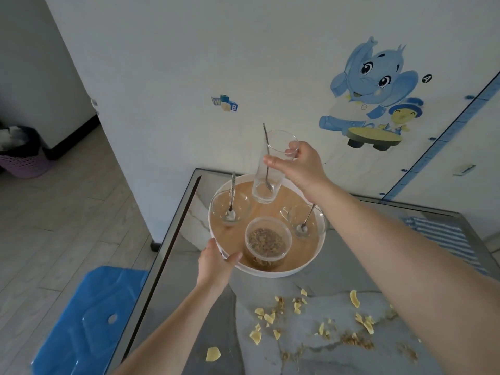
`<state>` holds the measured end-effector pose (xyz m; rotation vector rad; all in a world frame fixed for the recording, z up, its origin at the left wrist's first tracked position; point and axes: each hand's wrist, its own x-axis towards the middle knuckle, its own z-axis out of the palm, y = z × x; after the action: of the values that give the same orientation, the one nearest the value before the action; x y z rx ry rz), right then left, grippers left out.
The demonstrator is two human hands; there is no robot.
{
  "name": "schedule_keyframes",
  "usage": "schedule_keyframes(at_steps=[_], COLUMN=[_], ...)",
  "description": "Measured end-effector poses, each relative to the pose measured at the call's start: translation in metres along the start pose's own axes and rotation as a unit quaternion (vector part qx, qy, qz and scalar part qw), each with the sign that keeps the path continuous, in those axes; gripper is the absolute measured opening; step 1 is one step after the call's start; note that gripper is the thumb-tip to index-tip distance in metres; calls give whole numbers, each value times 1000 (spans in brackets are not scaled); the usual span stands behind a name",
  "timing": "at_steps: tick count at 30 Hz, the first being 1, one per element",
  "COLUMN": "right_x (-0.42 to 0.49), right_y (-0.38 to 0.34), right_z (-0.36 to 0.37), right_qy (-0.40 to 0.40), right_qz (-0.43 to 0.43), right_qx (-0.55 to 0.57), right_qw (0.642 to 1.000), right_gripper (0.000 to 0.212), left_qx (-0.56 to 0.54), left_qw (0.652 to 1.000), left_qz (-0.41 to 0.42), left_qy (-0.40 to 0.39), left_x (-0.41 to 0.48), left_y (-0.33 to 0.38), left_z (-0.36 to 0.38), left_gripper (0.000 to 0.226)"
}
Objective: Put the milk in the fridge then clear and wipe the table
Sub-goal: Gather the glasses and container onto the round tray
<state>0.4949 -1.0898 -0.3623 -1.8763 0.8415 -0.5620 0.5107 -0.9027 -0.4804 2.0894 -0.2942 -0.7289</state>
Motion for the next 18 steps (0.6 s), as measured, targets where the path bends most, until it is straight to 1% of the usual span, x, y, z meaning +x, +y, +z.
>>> schedule_keyframes(at_steps=[3,6,8,12,18], right_x=[7,12,15,21,27], right_y=[10,24,32,44,53], right_z=[7,14,17,23,32], right_qy=[20,40,48,51,35], right_qz=[16,33,44,58,69], right_qx=[10,7,2,-3,-12], right_qw=[1000,999,998,997,997], right_gripper=[71,72,72,72,73], left_qx=[-11,-34,-51,-71,-68], left_qw=[1000,999,999,997,998], left_qz=[3,6,1,-11,-13], left_qy=[-4,-7,-8,-4,-12], left_x=[5,9,12,17,22], left_y=[-4,-6,-5,-10,-15], left_z=[1,1,2,7,8], left_gripper=[48,64,70,69,68])
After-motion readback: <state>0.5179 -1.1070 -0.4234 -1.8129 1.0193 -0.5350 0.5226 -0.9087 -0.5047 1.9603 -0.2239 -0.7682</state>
